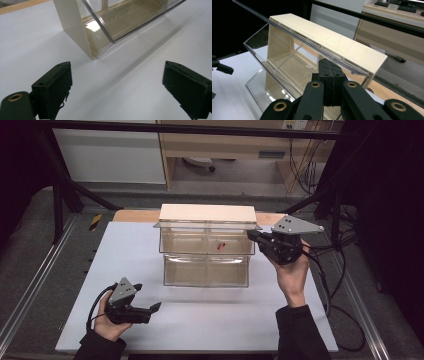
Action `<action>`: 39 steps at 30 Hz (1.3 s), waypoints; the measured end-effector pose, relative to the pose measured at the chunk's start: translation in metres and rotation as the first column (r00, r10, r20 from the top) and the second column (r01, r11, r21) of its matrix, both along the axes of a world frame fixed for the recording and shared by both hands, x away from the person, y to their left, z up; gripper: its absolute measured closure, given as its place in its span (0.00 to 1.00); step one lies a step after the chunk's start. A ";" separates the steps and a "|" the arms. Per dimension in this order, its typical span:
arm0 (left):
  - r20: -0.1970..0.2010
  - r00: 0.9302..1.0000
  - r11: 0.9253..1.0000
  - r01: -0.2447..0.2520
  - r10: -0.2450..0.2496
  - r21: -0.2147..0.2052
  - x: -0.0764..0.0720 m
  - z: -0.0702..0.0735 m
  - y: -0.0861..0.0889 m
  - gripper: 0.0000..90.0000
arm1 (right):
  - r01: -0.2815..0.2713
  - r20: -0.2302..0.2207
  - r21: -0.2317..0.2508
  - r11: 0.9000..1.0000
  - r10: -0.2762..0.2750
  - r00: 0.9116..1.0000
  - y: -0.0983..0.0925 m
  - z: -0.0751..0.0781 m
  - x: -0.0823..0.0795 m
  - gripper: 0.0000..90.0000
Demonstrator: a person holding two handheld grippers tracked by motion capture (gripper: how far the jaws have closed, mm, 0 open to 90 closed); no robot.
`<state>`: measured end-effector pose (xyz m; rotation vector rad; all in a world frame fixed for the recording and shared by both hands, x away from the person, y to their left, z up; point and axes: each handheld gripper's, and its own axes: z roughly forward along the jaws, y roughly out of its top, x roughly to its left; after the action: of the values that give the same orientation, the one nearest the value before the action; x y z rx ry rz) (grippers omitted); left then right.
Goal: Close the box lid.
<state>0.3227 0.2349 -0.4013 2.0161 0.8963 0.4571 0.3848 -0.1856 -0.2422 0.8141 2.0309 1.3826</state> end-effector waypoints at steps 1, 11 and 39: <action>-0.001 1.000 1.000 -0.003 0.003 0.003 0.000 -0.002 0.001 0.10 | 0.000 -0.002 0.001 1.000 0.000 1.000 0.000 -0.001 0.000 1.00; -0.016 1.000 1.000 -0.018 0.019 0.006 -0.001 -0.014 0.009 0.10 | -0.003 -0.019 0.000 1.000 0.003 1.000 0.000 -0.012 -0.004 1.00; -0.028 0.999 0.999 -0.031 0.032 0.019 0.001 -0.026 0.017 0.10 | -0.010 -0.059 0.003 1.000 0.010 0.998 -0.005 -0.044 -0.023 1.00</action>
<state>0.3236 0.2518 -0.4278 2.0321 0.9455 0.4574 0.3622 -0.1902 -0.2860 0.8562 2.0805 1.3820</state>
